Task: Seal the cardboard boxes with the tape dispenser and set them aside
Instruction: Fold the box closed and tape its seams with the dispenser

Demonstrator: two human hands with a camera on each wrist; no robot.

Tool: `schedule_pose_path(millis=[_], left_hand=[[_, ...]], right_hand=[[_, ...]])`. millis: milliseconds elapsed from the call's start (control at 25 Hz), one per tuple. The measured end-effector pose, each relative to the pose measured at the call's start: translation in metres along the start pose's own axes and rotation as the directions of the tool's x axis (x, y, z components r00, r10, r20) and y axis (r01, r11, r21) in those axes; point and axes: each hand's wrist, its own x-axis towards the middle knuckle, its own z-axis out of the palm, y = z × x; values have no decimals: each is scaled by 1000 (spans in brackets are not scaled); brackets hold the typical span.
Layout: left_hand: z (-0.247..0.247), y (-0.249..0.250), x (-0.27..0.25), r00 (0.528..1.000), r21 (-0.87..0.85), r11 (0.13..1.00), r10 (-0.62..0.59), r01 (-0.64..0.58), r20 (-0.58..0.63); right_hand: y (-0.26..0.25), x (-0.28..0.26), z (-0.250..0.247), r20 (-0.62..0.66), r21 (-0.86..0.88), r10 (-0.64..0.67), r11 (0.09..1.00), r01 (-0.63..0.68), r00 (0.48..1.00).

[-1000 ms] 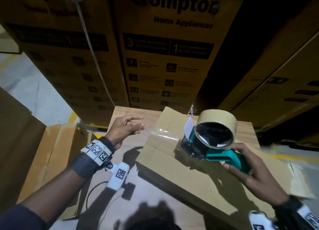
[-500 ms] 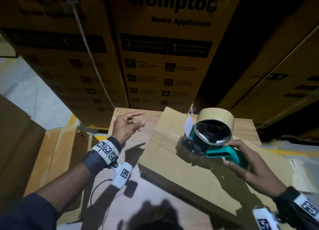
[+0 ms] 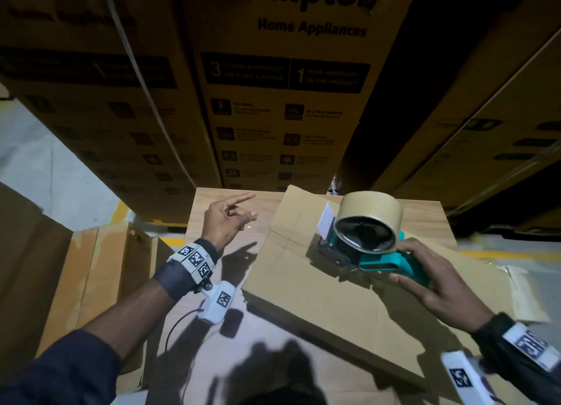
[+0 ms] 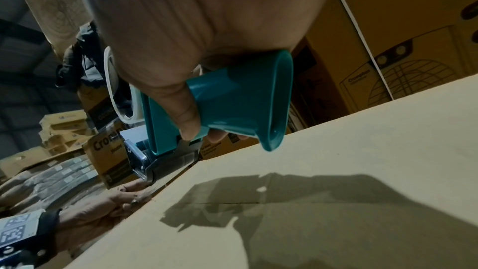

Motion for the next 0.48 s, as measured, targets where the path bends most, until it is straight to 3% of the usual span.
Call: schedule_pose_path(millis=[480], left_hand=[[-3,-10,-6,998,-29,1000,6,-4,67]], right_hand=[[27,11,-2,57,-78,22,997,-17,998]])
